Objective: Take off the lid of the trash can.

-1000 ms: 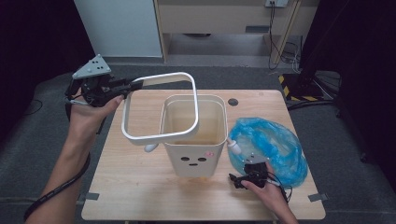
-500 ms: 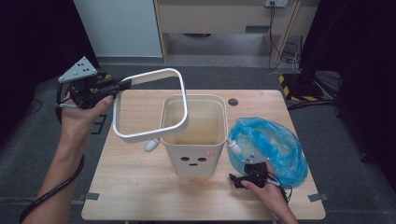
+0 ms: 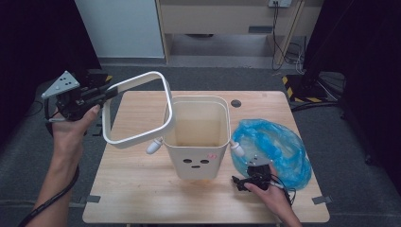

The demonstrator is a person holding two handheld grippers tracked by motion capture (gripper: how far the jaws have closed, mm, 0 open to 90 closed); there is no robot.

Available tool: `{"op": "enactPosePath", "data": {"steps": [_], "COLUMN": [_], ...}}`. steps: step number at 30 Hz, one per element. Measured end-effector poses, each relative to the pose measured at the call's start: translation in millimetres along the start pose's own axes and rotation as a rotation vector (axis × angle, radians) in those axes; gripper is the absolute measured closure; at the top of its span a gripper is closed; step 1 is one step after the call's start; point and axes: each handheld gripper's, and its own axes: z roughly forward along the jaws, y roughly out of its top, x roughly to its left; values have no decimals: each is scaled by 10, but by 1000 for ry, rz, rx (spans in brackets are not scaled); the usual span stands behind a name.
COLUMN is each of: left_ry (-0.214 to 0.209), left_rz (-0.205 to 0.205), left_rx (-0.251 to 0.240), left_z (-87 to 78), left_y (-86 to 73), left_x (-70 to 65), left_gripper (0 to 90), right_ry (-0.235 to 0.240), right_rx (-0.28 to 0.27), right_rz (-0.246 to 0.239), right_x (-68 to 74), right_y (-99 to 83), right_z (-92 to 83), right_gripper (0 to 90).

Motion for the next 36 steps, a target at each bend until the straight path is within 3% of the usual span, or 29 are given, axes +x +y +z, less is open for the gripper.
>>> {"op": "enactPosePath", "data": {"steps": [5, 11, 21, 36], "left_ry": [44, 98, 135, 175], "left_rz": [-35, -70, -118, -135], "left_rx": [-42, -52, -4, 54], "left_z": [-120, -244, -262, -173], "left_y": [-143, -334, -654, -1078], "left_x": [82, 211, 380, 512], "left_gripper": [770, 770, 770, 770], "right_ry": [-2, -2, -2, -3], "right_rx": [0, 0, 0, 0], "right_rz": [0, 5, 6, 6], "right_x": [1, 5, 6, 6], "right_y": [-1, -3, -3, -3], "right_z": [0, -1, -1, -1], "right_gripper": [14, 14, 14, 14]}}
